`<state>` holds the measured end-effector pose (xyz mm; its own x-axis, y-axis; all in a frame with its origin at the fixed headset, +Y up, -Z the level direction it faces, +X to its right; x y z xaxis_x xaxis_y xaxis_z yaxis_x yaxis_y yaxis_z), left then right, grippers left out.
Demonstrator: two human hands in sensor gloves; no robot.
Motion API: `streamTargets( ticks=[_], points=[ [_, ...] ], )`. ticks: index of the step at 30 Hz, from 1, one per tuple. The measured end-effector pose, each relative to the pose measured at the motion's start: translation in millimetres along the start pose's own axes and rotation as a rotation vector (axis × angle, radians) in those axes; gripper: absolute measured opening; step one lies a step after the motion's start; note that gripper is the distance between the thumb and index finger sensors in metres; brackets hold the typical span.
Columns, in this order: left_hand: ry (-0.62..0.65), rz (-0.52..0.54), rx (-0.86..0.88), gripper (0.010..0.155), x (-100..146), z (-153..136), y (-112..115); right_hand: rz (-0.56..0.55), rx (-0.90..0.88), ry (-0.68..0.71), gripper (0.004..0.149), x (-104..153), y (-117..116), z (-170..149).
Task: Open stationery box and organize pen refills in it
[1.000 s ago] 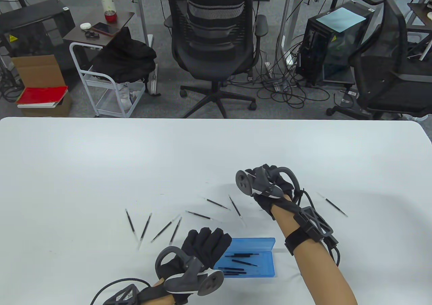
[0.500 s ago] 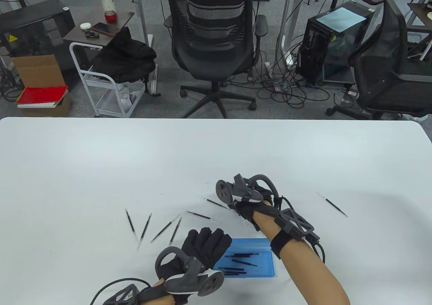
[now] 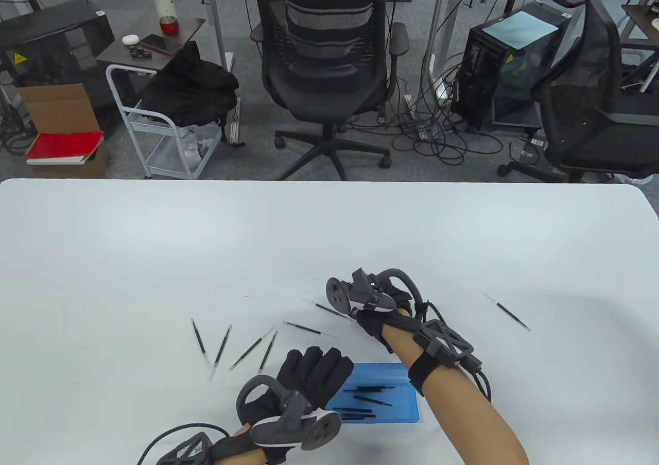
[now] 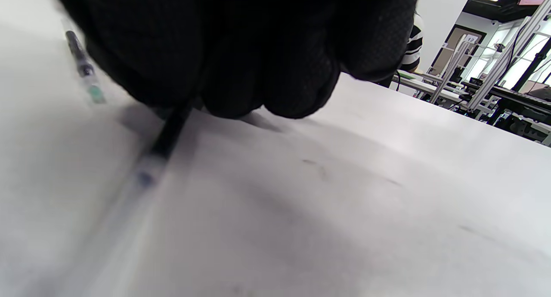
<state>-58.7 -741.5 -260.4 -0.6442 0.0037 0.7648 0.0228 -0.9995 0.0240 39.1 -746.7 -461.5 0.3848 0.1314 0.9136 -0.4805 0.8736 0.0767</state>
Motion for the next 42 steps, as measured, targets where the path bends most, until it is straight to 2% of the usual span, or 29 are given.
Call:
streamTargets(
  ticks=[9,18,30,36,42],
  points=[
    [-0.001,0.0,0.0,0.112,-0.1,-0.3,0.0,-0.013,0.046,-0.062,0.049,-1.7,1.6,4.7],
    [-0.001,0.0,0.003,0.112,-0.6,-0.6,0.5,0.045,0.084,-0.13,0.054,-6.4,1.0,7.7],
    [-0.001,0.0,0.004,0.112,-0.5,-1.0,0.4,0.057,0.082,-0.134,0.056,-7.8,0.1,7.8],
    [-0.001,-0.001,0.007,0.112,-0.8,-1.1,0.7,-0.025,0.093,-0.134,0.057,-1.6,11.1,-2.9],
    [-0.001,-0.003,0.012,0.112,-0.8,-1.4,0.6,-0.176,0.065,-0.145,0.057,30.6,49.5,-37.7]
  ],
)
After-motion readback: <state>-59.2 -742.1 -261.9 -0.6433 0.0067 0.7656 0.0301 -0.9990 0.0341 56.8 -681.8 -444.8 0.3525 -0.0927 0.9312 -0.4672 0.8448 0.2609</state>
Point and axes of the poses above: the tracker on the back of each hand, its own z axis roughly to the thumb side, its own x axis roughly from the fingertips to the wrist, y = z × x, the point moved 2 cm from there along -x, roughly from the wrist to the fingertips, and after that the axes turned 13 degrees about x, right-handed, at the moved point
